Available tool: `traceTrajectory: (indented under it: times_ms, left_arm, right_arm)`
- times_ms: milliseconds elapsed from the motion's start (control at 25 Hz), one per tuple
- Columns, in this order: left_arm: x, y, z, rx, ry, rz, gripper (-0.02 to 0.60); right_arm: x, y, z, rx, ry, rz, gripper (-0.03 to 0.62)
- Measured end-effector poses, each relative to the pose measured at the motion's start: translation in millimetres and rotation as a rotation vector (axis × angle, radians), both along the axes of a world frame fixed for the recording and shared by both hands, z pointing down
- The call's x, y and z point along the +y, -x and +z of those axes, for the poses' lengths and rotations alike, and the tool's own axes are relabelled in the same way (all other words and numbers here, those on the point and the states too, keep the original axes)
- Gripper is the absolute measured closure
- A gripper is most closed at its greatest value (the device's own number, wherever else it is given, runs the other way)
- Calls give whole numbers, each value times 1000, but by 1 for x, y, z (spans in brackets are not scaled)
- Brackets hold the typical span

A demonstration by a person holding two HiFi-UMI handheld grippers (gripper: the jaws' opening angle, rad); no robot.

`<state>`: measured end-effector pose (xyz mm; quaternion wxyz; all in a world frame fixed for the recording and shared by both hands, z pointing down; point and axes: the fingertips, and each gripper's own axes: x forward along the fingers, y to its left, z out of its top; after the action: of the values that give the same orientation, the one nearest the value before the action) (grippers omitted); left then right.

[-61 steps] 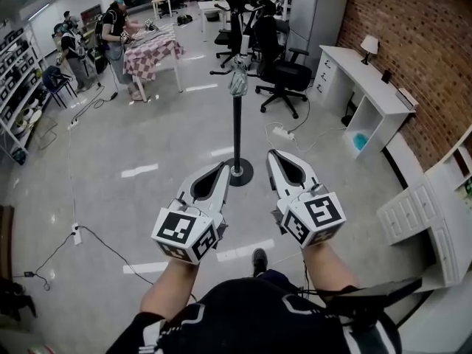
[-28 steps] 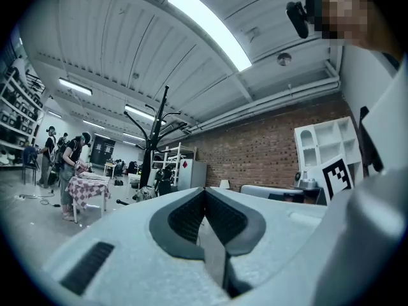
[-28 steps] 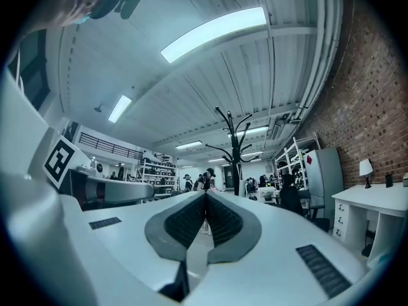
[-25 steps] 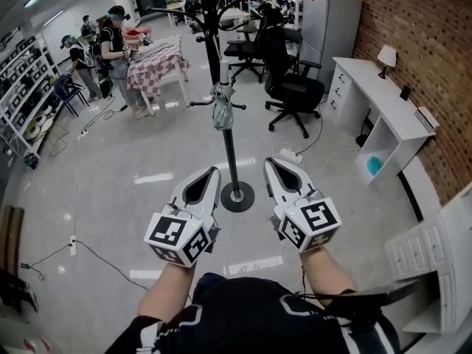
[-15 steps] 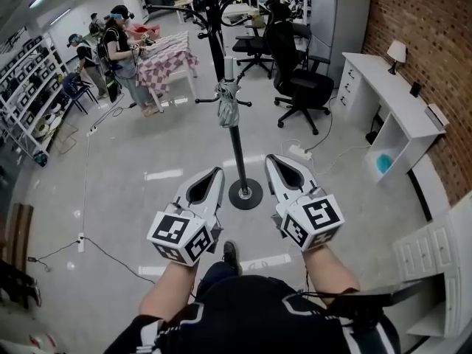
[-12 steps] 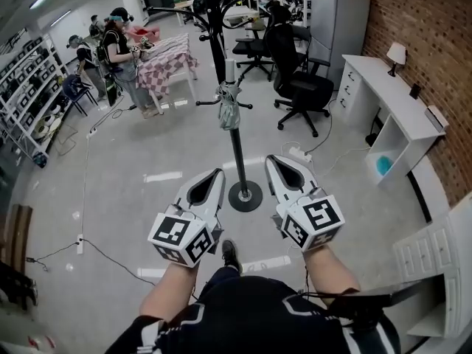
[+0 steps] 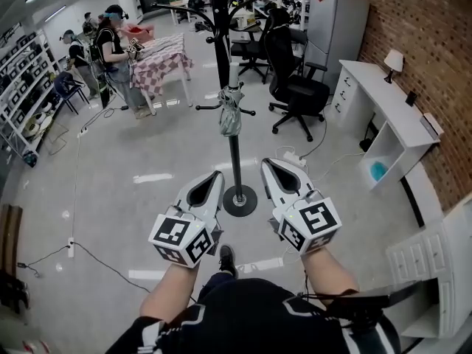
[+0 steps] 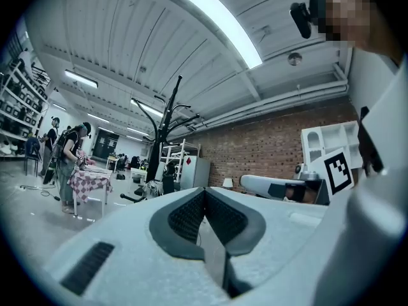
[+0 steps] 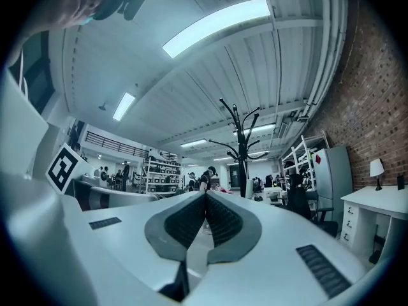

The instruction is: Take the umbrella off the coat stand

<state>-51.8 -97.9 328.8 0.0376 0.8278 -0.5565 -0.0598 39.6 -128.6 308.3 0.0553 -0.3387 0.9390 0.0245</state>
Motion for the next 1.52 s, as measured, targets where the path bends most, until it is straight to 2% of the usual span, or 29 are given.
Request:
traceTrajectory:
  times_ms: [320,960,1520]
  left_arm:
    - [-41,32,-13,0,-35,9,574]
    - [-152,85,-22,27,-58,65,574]
    - [-208,128,-35,33,-92,117,574]
  right_arm:
    - [-43,31,-8,10,-13,12,591]
    - [-148,79,-10,36,-14,88,591]
    - [-205,130,-24,89,-40,143,591]
